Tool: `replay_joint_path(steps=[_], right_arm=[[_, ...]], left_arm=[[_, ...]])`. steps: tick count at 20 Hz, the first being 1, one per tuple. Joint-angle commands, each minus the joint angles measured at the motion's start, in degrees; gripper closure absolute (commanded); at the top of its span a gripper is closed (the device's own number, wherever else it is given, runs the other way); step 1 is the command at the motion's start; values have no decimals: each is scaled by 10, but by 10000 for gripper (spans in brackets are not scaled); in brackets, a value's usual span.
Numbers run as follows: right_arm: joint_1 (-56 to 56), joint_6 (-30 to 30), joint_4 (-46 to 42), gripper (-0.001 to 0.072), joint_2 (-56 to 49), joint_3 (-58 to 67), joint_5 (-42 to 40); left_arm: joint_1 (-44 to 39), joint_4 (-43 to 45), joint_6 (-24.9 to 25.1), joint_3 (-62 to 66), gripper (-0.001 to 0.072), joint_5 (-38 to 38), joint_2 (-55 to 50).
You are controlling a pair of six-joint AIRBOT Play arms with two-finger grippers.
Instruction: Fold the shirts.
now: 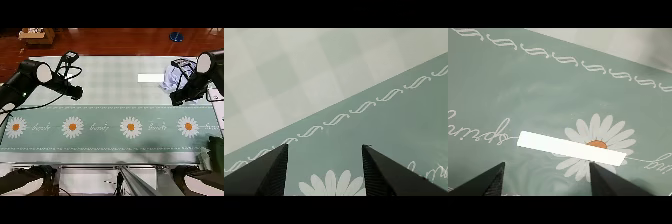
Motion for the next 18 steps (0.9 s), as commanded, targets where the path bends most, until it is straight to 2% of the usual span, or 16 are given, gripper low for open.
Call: replay_joint_path(steps=[1,15,18], right_arm=[[0,0,0,123,0,1,0],[0,0,0,123,0,1,0],[0,0,1,123,0,1,-24]], left_arm=[[0,0,0,1,167,0,0],[0,0,0,1,167,0,0],[0,0,0,1,167,0,0]])
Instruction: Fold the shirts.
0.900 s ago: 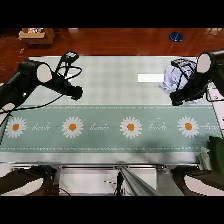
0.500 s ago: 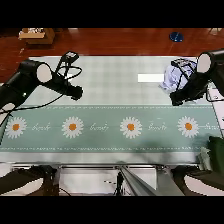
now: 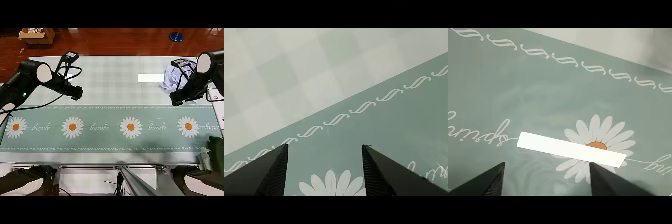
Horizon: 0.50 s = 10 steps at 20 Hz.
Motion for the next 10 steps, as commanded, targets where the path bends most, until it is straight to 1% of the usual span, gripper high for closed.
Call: replay_joint_path(steps=[1,5,8,10], right_arm=[[0,0,0,123,0,1,-28],[0,2,-30,123,-1,1,-65],[0,2,-29,123,-1,1,-75],[0,12,-40,132,-1,1,-154]], left_arm=[[0,0,0,0,167,0,0],[0,0,0,0,167,3,-2],[0,-2,0,0,167,2,-4],[0,-2,0,0,167,2,-4]])
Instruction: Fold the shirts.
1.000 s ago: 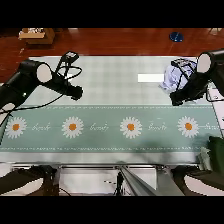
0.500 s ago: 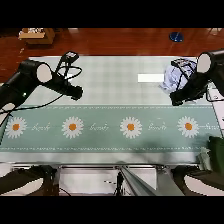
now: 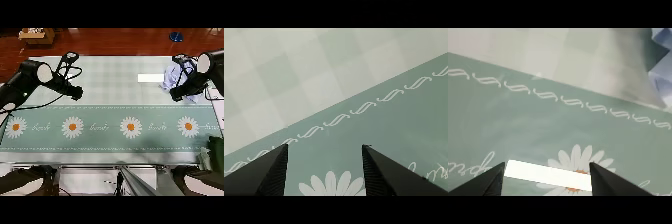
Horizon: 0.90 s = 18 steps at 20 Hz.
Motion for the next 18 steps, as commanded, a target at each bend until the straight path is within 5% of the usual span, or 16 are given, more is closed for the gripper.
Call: replay_joint_path(steps=[1,3,5,6,12,18], right_arm=[[0,49,-49,132,0,1,-134],[-8,177,-164,132,0,1,-256],[-48,284,-211,132,-1,1,-324],[-80,311,-203,131,-7,1,-343],[-243,242,-8,121,-85,1,-365],[-262,182,113,121,-182,1,-475]], left_arm=[[0,-1,0,0,166,1,-1],[2,1,0,1,151,12,-1],[2,0,-1,1,-13,9,-1],[2,-2,-2,1,-13,9,0],[2,-102,-2,1,-13,9,1],[2,-148,-2,1,-13,9,1]])
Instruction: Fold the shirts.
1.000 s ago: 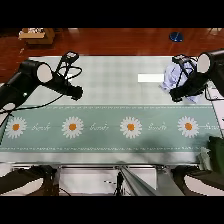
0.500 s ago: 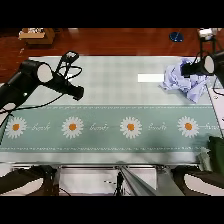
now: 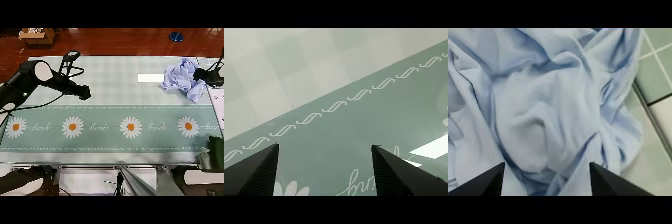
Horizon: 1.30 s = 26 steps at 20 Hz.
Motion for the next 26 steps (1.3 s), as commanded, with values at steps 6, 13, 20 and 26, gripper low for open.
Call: replay_joint_path(steps=[6,13,20,26], right_arm=[[-12,-14,99,217,-111,28,-135],[-12,-78,156,685,-57,94,-116],[38,-202,178,686,199,166,-24],[131,-214,178,686,378,166,-20]], left_arm=[[0,-38,0,0,-13,-11,0],[2,-37,0,26,-13,-30,1],[26,-36,0,273,-13,-157,30],[30,-30,-9,431,-11,-195,133]])
